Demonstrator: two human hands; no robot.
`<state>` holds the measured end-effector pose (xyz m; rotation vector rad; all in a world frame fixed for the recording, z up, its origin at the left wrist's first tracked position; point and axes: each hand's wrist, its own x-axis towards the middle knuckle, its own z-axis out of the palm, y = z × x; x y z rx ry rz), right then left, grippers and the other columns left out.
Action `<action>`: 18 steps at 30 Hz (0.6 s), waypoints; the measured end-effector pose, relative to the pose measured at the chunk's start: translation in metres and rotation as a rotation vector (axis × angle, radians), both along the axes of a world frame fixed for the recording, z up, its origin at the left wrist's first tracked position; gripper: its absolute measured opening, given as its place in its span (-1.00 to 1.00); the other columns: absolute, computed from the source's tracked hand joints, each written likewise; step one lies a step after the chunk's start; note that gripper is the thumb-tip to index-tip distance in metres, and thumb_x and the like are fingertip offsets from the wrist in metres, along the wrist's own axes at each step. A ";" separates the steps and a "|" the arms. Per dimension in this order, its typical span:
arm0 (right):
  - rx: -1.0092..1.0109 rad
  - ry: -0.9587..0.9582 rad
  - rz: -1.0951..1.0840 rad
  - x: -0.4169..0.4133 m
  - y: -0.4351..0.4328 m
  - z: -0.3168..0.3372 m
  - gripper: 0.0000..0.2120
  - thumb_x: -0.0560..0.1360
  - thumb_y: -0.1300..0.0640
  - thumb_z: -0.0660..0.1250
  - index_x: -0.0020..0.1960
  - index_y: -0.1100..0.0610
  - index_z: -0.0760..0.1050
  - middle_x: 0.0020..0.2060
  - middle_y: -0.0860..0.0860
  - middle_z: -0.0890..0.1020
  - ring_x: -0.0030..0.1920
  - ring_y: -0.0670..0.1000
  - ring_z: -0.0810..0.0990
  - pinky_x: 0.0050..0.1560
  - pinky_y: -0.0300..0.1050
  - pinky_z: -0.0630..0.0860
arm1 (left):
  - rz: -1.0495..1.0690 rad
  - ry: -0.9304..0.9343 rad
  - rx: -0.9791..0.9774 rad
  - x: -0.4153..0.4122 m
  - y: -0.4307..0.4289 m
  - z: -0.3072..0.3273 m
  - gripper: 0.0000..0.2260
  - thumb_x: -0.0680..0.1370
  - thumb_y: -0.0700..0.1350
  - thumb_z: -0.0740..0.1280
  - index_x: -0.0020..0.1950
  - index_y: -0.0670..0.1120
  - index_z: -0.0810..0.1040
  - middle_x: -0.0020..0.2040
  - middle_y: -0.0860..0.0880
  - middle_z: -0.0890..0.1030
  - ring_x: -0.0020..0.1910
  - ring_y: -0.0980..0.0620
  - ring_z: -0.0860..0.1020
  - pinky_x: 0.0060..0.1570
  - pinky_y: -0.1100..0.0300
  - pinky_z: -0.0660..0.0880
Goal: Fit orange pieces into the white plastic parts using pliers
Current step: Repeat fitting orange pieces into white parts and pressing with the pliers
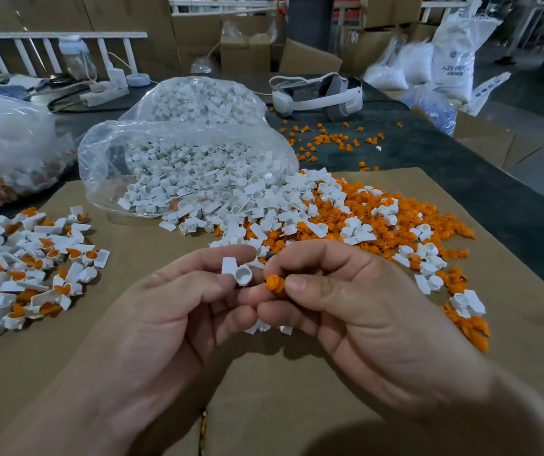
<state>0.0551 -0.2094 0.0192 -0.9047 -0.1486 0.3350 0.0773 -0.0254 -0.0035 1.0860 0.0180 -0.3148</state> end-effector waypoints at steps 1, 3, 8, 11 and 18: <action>0.010 0.009 0.006 0.000 0.000 0.000 -0.83 0.34 0.38 0.36 -0.07 0.32 0.61 -0.11 0.30 0.64 -0.10 0.23 0.69 -0.19 -0.14 0.63 | 0.007 -0.014 0.010 -0.002 -0.001 0.002 -0.66 0.21 -0.29 0.44 -0.04 -0.18 0.74 -0.15 -0.25 0.71 -0.28 -0.04 0.70 -0.30 0.19 0.64; 0.041 0.028 0.022 0.000 0.000 0.002 -0.85 0.38 0.40 0.34 -0.07 0.31 0.62 -0.12 0.29 0.65 -0.12 0.23 0.69 -0.20 -0.13 0.63 | 0.036 -0.027 0.042 -0.007 -0.003 0.006 -0.64 0.19 -0.25 0.47 -0.03 -0.18 0.74 -0.17 -0.27 0.71 -0.33 -0.01 0.69 -0.34 0.23 0.62; 0.127 0.119 0.074 -0.001 -0.001 0.005 -0.83 0.38 0.39 0.35 -0.07 0.26 0.63 -0.15 0.29 0.65 -0.20 0.20 0.69 -0.28 -0.14 0.63 | 0.125 -0.087 0.135 -0.017 -0.014 0.019 -0.84 0.23 -0.18 0.43 -0.23 -0.13 0.73 -0.33 -0.24 0.66 -0.50 0.02 0.60 -0.58 0.34 0.47; 0.135 0.136 0.089 0.000 -0.003 0.004 -0.83 0.38 0.38 0.35 -0.06 0.26 0.63 -0.14 0.28 0.65 -0.19 0.21 0.69 -0.27 -0.14 0.63 | 0.155 -0.135 0.183 -0.019 -0.018 0.020 -0.89 0.16 -0.11 0.49 -0.35 -0.07 0.68 -0.42 -0.20 0.62 -0.53 0.01 0.57 -0.59 0.32 0.46; -0.195 -0.087 -0.089 0.000 -0.004 -0.005 -0.87 0.40 0.28 0.40 -0.09 0.13 0.63 -0.20 0.14 0.68 -0.19 0.13 0.69 -0.15 -0.13 0.62 | 0.185 -0.220 0.390 -0.018 -0.012 0.007 -0.86 0.28 -0.08 0.54 -0.24 -0.08 0.66 -0.36 -0.24 0.61 -0.43 -0.05 0.55 -0.48 0.24 0.48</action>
